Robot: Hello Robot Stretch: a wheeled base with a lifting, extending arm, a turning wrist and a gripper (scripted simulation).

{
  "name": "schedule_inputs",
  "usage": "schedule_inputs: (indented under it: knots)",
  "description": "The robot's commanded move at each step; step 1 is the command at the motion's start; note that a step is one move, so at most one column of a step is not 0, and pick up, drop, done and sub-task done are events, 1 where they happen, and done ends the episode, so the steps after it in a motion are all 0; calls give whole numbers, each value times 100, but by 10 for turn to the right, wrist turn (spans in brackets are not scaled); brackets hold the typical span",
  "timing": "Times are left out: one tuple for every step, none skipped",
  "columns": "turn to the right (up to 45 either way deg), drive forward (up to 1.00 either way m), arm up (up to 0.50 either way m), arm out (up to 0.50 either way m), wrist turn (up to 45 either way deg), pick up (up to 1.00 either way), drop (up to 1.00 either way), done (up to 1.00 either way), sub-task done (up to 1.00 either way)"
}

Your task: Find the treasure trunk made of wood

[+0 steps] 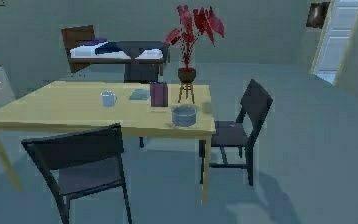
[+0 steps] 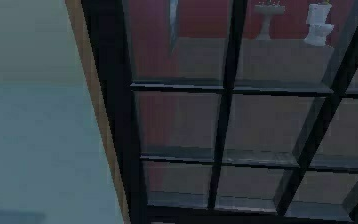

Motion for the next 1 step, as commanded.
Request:
schedule_inputs:
  knots:
    - [150, 0, 0, 0, 0, 0, 0, 0, 0]
